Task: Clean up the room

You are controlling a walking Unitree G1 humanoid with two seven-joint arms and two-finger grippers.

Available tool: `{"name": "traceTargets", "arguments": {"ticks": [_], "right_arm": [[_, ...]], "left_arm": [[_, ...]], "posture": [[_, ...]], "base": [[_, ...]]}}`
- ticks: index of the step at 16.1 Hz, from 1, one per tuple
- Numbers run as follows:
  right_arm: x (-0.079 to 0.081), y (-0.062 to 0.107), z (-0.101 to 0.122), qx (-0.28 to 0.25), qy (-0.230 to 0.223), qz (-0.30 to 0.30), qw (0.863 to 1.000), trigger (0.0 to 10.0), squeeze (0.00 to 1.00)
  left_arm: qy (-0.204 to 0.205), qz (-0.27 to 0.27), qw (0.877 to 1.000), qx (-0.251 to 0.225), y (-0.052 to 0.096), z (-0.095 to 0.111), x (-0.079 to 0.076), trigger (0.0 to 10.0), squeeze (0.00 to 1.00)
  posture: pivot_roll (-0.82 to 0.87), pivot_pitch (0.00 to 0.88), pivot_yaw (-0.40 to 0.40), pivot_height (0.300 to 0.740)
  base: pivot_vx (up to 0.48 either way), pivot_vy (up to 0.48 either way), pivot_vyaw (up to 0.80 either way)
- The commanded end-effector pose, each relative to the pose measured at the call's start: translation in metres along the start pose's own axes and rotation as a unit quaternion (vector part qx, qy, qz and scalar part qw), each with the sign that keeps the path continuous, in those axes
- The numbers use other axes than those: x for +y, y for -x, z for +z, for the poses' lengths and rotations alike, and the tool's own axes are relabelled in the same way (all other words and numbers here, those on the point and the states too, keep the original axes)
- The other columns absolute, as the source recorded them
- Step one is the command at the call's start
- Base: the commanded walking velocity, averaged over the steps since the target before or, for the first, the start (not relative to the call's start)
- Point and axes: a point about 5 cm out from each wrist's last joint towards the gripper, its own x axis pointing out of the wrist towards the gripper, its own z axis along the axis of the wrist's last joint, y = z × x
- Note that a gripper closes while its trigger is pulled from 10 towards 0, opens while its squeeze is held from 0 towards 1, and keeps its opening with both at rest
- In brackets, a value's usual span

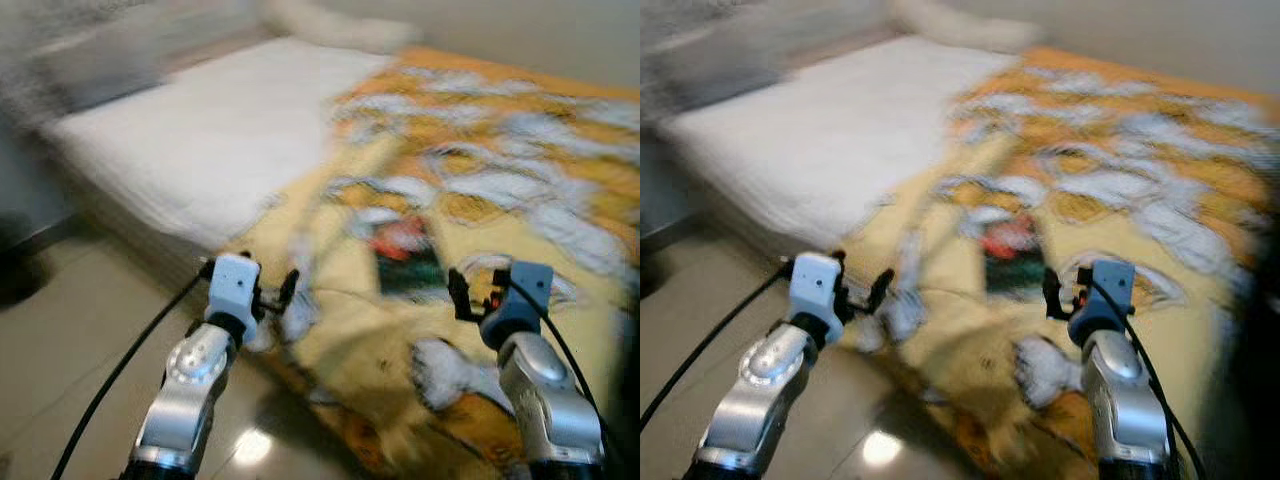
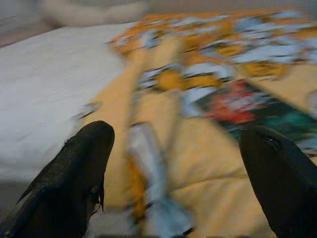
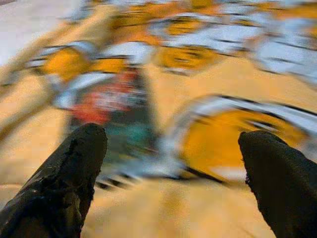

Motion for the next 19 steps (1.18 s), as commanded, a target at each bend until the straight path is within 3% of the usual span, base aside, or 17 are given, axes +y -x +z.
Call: {"name": "traceTargets", "arguments": {"ticks": [1, 6, 15, 19], "right_arm": [[0.001, 0.002, 0.000, 0.000, -0.002, 0.005, 1.000, 10.0, 0.00], [0.014, 0.001, 0.001, 0.007, 0.019, 0.059, 0.998, 10.0, 0.00], [0.019, 0.000, 0.002, 0.010, 0.042, 0.093, 0.995, 10.0, 0.00], [0.019, 0.000, -0.001, 0.021, 0.041, 0.096, 0.994, 10.0, 0.00]], "left_arm": [[-0.005, -0.004, 1.000, -0.011, -0.003, 0.007, 0.000, 10.0, 0.67], [-0.005, -0.001, 1.000, -0.008, -0.002, 0.006, 0.002, 10.0, 0.68], [-0.002, 0.002, 1.000, -0.004, -0.002, 0.004, 0.003, 10.0, 0.68], [-0.003, 0.004, 1.000, -0.001, 0.000, 0.002, 0.003, 10.0, 0.67]], "posture": [[-0.10, 0.000, 0.041, 0.740], [-0.10, 0.000, 0.045, 0.740], [-0.10, 0.000, 0.039, 0.740], [-0.10, 0.000, 0.035, 0.740]], "base": [[0.292, 0.000, -0.78], [0.293, 0.000, 0.00], [0.292, 0.000, 0.00], [0.000, 0.000, 0.40]]}}
